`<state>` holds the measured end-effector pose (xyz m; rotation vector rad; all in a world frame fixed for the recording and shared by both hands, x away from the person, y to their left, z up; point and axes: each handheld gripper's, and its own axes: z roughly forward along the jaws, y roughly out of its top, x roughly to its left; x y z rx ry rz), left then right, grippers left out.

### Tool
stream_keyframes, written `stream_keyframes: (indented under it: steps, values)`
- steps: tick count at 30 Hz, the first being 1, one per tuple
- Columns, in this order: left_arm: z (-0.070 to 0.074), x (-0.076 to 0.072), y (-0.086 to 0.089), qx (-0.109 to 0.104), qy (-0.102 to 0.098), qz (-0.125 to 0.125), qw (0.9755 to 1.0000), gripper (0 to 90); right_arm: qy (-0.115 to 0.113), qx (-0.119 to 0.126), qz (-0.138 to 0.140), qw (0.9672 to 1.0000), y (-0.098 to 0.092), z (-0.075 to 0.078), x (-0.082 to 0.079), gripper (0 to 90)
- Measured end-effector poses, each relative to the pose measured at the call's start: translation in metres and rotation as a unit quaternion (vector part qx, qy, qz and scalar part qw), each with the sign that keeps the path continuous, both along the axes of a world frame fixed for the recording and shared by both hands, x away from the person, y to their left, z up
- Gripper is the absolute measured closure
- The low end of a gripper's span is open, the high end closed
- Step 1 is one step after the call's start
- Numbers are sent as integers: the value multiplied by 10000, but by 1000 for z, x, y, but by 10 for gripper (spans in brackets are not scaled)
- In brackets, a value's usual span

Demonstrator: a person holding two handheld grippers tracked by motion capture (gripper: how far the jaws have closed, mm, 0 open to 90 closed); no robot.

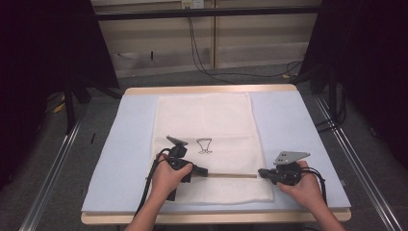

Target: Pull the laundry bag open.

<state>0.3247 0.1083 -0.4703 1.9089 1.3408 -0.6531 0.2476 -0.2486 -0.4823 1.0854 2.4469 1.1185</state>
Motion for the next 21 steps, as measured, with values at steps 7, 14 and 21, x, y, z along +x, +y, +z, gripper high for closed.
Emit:
stream_keyframes:
  steps: [7, 14, 21]
  values:
    - [0, 0, 6, -2, 8, 37, 10000, 874, 5, 1, -3, 10000, 0, 0, 0, 900]
    - [0, 0, 11, -11, 0, 105, 9999, 874, 3, 1, -7, 10000, 0, 0, 0, 900]
    - [2, 0, 18, -54, 49, 126, 9999, 874, 5, -3, -4, 10000, 0, 0, 0, 900]
